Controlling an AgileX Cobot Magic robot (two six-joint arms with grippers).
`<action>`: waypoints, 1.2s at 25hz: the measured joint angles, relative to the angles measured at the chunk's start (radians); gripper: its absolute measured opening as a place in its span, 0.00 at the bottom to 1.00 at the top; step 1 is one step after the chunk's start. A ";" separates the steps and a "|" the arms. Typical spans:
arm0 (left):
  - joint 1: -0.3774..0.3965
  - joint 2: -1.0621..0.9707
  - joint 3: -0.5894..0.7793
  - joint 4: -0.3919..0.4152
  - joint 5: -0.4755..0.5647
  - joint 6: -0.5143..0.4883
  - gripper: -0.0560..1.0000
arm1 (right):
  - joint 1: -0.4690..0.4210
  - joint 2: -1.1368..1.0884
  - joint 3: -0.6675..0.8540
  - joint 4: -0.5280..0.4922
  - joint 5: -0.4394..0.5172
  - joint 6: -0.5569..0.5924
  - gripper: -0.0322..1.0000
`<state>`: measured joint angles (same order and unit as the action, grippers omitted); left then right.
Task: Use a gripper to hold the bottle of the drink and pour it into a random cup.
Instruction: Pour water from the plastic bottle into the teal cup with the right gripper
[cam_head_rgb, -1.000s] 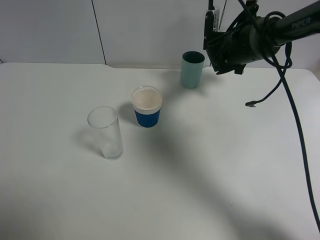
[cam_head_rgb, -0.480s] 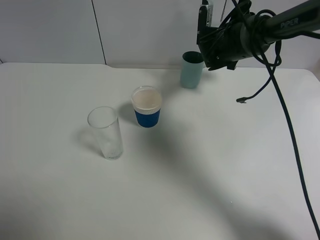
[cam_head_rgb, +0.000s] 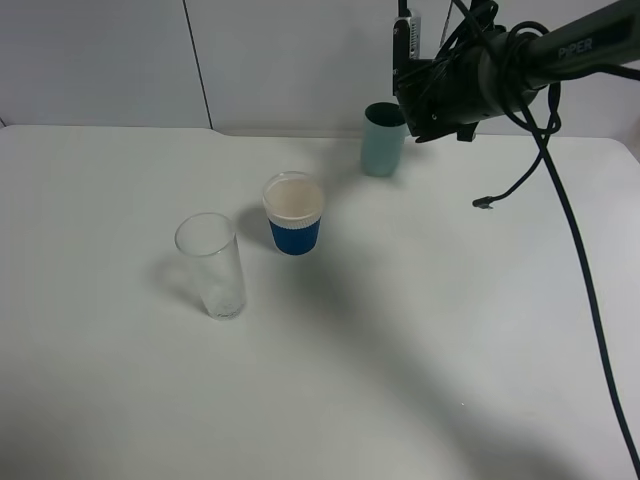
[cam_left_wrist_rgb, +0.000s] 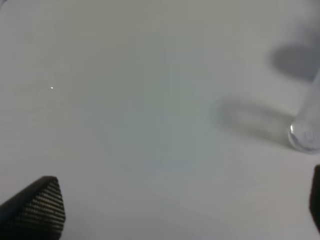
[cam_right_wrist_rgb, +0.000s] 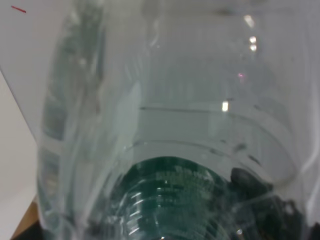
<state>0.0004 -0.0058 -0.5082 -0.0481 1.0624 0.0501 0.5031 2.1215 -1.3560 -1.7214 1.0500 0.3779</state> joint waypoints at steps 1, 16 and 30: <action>0.000 0.000 0.000 0.000 0.000 0.000 0.99 | 0.000 0.000 0.000 0.000 0.000 -0.006 0.54; 0.000 0.000 0.000 0.001 0.000 0.000 0.99 | 0.001 0.000 0.000 -0.007 0.014 -0.050 0.54; 0.000 0.000 0.000 0.005 0.000 0.000 0.99 | 0.003 0.000 0.000 -0.007 0.029 -0.090 0.54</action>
<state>0.0004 -0.0058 -0.5082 -0.0430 1.0624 0.0501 0.5064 2.1215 -1.3560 -1.7288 1.0790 0.2878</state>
